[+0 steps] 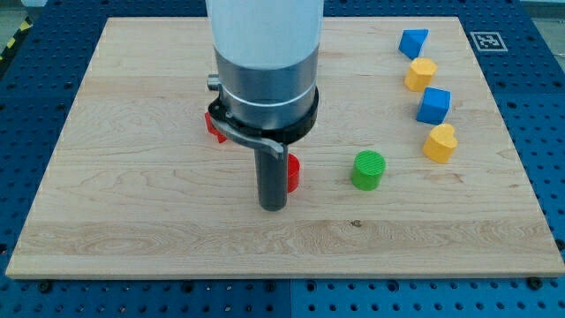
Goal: Slide the red circle upwards of the board
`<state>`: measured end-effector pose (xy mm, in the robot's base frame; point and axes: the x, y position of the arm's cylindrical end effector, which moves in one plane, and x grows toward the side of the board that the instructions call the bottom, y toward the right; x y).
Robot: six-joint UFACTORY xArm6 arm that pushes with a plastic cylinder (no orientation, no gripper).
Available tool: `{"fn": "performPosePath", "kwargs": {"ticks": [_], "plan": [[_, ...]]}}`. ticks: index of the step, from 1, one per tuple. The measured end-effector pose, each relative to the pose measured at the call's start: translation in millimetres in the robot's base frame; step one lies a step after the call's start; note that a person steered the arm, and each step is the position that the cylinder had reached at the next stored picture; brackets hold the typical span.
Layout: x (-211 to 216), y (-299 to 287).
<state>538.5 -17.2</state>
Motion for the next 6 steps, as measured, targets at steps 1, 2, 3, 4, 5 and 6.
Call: {"fn": "performPosePath", "kwargs": {"ticks": [1,2,3,4,5,6], "plan": [[-14.3,0.0],[-23.4,0.0],[-39.2,0.0],[-55.5,0.0],[-74.6,-8.0],[-85.9,-17.8]]}}
